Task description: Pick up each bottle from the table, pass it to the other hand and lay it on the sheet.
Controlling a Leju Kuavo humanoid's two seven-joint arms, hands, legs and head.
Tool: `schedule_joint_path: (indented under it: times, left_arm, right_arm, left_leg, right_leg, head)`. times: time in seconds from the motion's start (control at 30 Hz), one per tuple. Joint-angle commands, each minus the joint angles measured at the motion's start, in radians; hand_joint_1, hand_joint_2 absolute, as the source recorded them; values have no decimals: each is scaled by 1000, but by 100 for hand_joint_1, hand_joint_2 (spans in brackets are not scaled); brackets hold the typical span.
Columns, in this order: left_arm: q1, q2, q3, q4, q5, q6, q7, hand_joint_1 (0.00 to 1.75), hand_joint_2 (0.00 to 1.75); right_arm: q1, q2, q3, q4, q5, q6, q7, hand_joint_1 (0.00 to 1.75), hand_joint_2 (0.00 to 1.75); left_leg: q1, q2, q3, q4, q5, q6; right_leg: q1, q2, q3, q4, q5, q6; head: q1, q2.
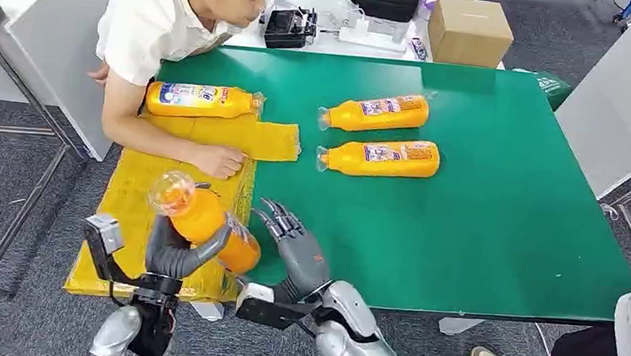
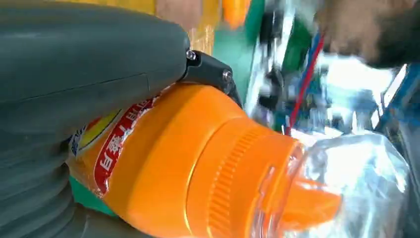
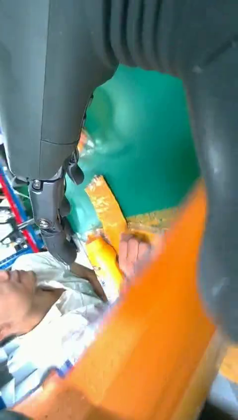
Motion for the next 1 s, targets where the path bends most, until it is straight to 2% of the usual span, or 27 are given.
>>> schedule_joint_path:
  times: [0.03, 0.07, 0.2, 0.27, 0.37, 0.47, 0.53, 0.6, 0.77, 0.87, 0.93, 1.0]
  left_arm:
    - [-74, 13, 115, 54, -446, 277, -5, 175, 175]
    - [-96, 4, 119, 86, -517, 324, 1, 175, 175]
    - [-103, 3, 122, 93, -517, 323, 1, 175, 175]
    - [-128, 12, 109, 144, -707, 423, 48, 175, 175]
    - [-226, 19, 121, 326, -992, 485, 141, 175, 175]
    - [-338, 56, 103, 570, -1306, 507, 256, 175, 175]
    - [-352, 49, 124, 613, -1307, 527, 231, 175, 175]
    - [-391, 45, 126, 716, -1336, 422, 254, 175, 175]
    - [-411, 20, 158, 774, -1299, 391, 259, 175, 175]
    - [-447, 24, 138, 850, -1371, 381, 303, 175, 175]
    - [-488, 33, 86, 922, -1485, 354, 382, 175, 175]
    - [-505, 25, 81, 966, -1507, 317, 396, 175, 175]
  right_arm:
    - [74, -45, -23, -83, 31, -5, 14, 0, 0]
    - [73, -42, -24, -87, 31, 5, 10, 0, 0]
    - [71, -41, -24, -87, 31, 7, 10, 0, 0]
    - [66, -33, -27, -81, 29, 16, 2, 0, 0]
    - [64, -16, -37, -87, 25, 24, -13, 0, 0]
    - [60, -14, -44, -86, 21, 33, -27, 0, 0]
    - [59, -12, -47, -83, 22, 34, -31, 0, 0]
    - [73, -15, -61, -85, 7, 40, -41, 0, 0]
    - [86, -14, -72, -82, 1, 34, -49, 0, 0]
    - [103, -6, -88, -80, -10, 35, -60, 0, 0]
    - [107, 0, -94, -66, -12, 30, -70, 0, 0]
    - [107, 7, -96, -55, -8, 28, -75, 0, 0]
  left_leg:
    - [-1, -3, 4, -2, 0, 0]
    - [0, -4, 2, -1, 0, 0]
    - [-1, -3, 1, -1, 1, 0]
    - [-1, -2, 2, -1, 1, 0]
    - [-1, -4, 1, -1, 1, 0]
    - [-1, -5, 1, -2, 2, 0]
    - [-1, -6, 3, -3, 3, 0]
    - [-1, -3, 3, -2, 2, 0]
    - [0, -3, 2, -1, 2, 0]
    - [0, -4, 1, -1, 2, 0]
    - [0, -4, 1, -1, 2, 0]
    - [-1, -4, 2, -2, 2, 0]
  right_leg:
    - [-1, -5, 4, -1, -2, -1]
    - [0, -4, 2, 0, -1, -1]
    - [0, -3, 1, 0, 0, 0]
    - [-1, -3, 2, 0, 0, -1]
    - [0, -5, 2, -1, 0, -1]
    - [-1, -5, 2, -1, 0, -1]
    - [-1, -5, 3, -1, 0, -1]
    - [-1, -3, 3, -1, 0, -1]
    - [0, -4, 3, -1, 0, 0]
    - [0, -4, 2, 0, 0, 0]
    - [0, -5, 2, 0, 0, 0]
    - [-1, -5, 3, 0, 0, 0]
  head:
    - [0, 0]
    - [0, 0]
    - [0, 0]
    - [0, 0]
    - [0, 0]
    - [0, 0]
    - [0, 0]
    - [0, 0]
    - [0, 0]
    - [0, 0]
    - [0, 0]
    - [0, 0]
